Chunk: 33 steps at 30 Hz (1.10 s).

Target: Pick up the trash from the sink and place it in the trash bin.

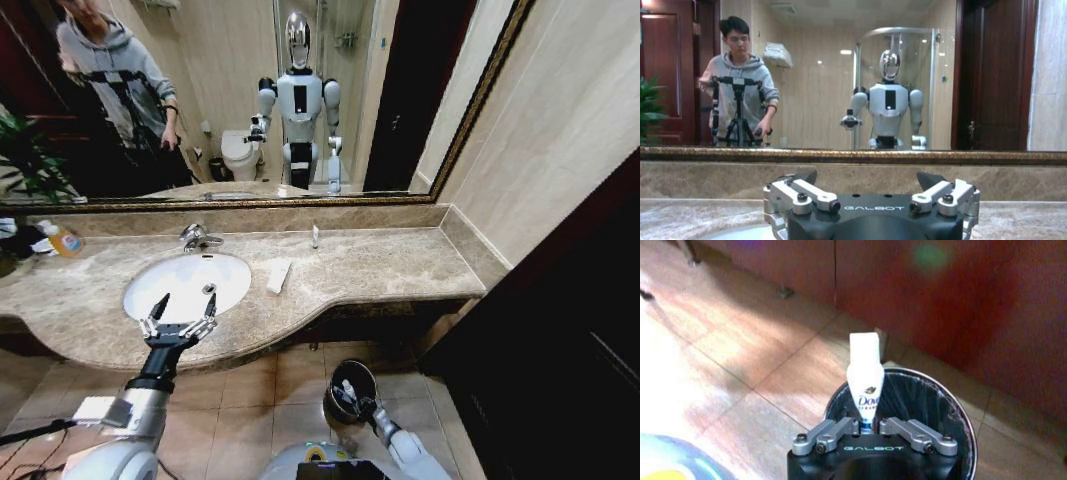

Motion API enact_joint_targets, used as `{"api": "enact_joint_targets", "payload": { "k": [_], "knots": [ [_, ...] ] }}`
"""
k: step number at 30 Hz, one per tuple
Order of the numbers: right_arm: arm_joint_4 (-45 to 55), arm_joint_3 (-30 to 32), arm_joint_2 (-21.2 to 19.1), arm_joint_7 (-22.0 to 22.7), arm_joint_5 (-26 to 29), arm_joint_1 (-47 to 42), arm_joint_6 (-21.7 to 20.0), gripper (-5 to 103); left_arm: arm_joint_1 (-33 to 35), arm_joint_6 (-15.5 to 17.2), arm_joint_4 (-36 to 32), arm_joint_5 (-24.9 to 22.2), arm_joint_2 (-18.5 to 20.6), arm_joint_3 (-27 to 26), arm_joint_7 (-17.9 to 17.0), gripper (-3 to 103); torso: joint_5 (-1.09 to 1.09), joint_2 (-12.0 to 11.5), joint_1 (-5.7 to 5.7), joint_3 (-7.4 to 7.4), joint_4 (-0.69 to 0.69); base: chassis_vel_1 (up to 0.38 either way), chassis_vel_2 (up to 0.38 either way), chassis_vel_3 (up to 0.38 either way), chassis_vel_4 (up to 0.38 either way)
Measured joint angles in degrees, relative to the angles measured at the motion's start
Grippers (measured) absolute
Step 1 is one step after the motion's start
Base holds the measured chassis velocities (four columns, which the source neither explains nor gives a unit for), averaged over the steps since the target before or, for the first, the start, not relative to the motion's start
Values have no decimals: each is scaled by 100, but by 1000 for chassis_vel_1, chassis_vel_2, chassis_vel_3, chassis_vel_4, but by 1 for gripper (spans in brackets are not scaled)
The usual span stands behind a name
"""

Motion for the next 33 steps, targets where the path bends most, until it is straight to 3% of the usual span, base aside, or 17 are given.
{"api": "enact_joint_targets", "payload": {
  "k": [5, 11, 22, 24, 25, 27, 31, 33],
  "knots": [
    [-337, 59, 60, 235, -503, 221, 153, 11, 0, 0, 0, 0, 0, 0, 0, 100, 1, 0, 0, 0, 1, 0, 0, 0, 0],
    [-476, 6, 24, 394, -519, 330, 254, 11, 0, 0, 0, 0, 0, 0, 0, 100, 1, 0, 0, 0, 0, 0, 0, 0, 0],
    [-834, 17, 32, 442, -700, 522, 49, 8, 0, 0, 0, 0, 0, 0, 0, 100, 2, 0, 0, 0, 0, 0, 0, 0, 0],
    [-925, 30, 37, 500, -738, 562, 38, 12, 0, 0, 0, 0, 0, 0, 0, 100, 1, 0, 0, 0, 0, 0, 0, 0, 0],
    [-936, 30, 37, 515, -743, 568, 20, 22, 0, 0, 0, 0, 0, 0, 0, 100, 1, 0, 0, 0, 0, 0, 0, 0, 0],
    [-933, 30, 35, 515, -743, 567, 12, 22, 0, 0, 0, 0, 0, 0, 0, 100, 2, 0, 0, 0, 0, 0, 0, 0, 0],
    [-869, 37, 29, 553, -625, 554, 6, 44, 0, 0, 0, 0, 0, 0, 0, 100, 2, 0, 0, 0, 0, 0, 0, 0, 0],
    [-849, 36, 16, 556, -606, 546, 6, 49, 0, 0, 0, 0, 0, 0, 0, 100, 2, 0, 0, 0, 0, 0, 0, 0, 0]
  ]
}}
